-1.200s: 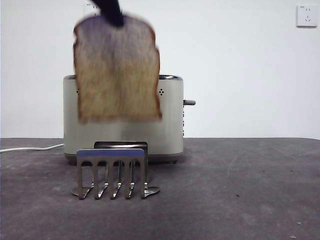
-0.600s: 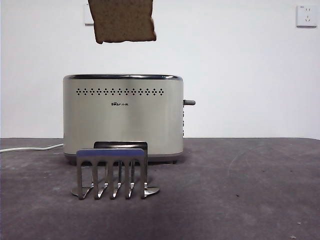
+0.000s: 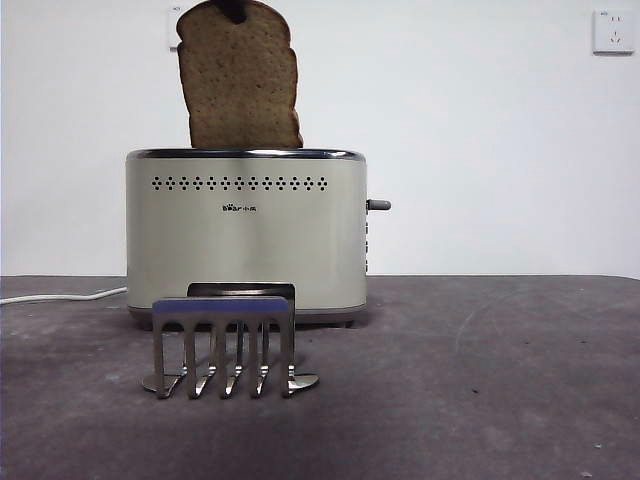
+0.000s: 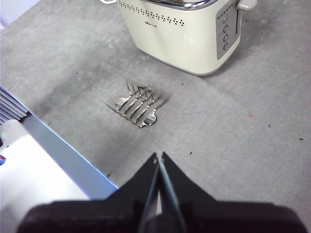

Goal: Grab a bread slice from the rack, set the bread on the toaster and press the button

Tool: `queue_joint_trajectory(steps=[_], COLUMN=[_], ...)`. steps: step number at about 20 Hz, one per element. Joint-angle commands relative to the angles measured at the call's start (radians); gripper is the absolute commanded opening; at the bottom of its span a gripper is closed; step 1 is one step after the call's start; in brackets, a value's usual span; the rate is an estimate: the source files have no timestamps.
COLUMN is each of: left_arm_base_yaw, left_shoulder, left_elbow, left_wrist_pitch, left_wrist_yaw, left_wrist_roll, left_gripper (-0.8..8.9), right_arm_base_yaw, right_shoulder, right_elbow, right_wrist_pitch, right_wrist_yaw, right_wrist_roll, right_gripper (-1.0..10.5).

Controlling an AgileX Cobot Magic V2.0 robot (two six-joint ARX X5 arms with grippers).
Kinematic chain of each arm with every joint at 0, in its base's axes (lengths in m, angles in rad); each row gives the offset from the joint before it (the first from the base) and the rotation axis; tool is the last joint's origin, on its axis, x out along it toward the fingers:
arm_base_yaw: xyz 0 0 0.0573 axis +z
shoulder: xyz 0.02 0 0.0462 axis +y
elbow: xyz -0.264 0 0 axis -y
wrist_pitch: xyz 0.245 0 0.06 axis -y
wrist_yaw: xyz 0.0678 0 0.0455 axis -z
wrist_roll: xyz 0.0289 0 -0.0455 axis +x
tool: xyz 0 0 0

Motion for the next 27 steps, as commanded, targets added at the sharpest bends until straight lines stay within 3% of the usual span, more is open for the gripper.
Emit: queue_joint_trajectory(steps=[1, 4, 13, 17, 18, 22, 27], left_arm_base_yaw=[0.018, 0.039, 0.061, 0.09, 0.093, 0.106, 0.109], left_shoulder=[0.013, 0.029, 0.13, 0.186, 0.196, 0.204, 0.199], left_elbow=[-0.003, -0.003, -0.003, -0.003, -0.003, -0.003, -0.003], left_wrist_pitch=[0.01, 0.008, 0.008, 0.027, 0.037, 0.09, 0.128], left_wrist_yaw=[0.026, 0.073, 0.084, 0.16, 0.158, 0.154, 0.135], left_wrist_roll=[0.01, 0.01, 0.011, -0.013, -0.035, -0.079, -0.194], left_gripper=[-0.09, -0.09, -0.09, 0.02, 0.24, 2.68, 2.92], right_arm_base_yaw=[0.002, 0.002, 0.002, 0.002, 0.002, 0.002, 0.002], right_shoulder=[0.006, 0.019, 0.051, 0.087, 0.098, 0.149, 0.232], right_elbow=[0.001, 0.001, 0.001, 0.001, 0.001, 0.001, 0.001], right_wrist_pitch=[0.003, 0.003, 0.008, 0.044, 0.053, 0.127, 0.281], right_wrist_yaw=[-0.002, -0.002, -0.002, -0.002, -0.002, -0.002, -0.004], right_wrist_roll=[-0.009, -0.009, -0.009, -0.009, -0.009, -0.007, 0.047], right_gripper=[-0.1, -0.1, -0.1, -0.1, -0.1, -0.1, -0.1])
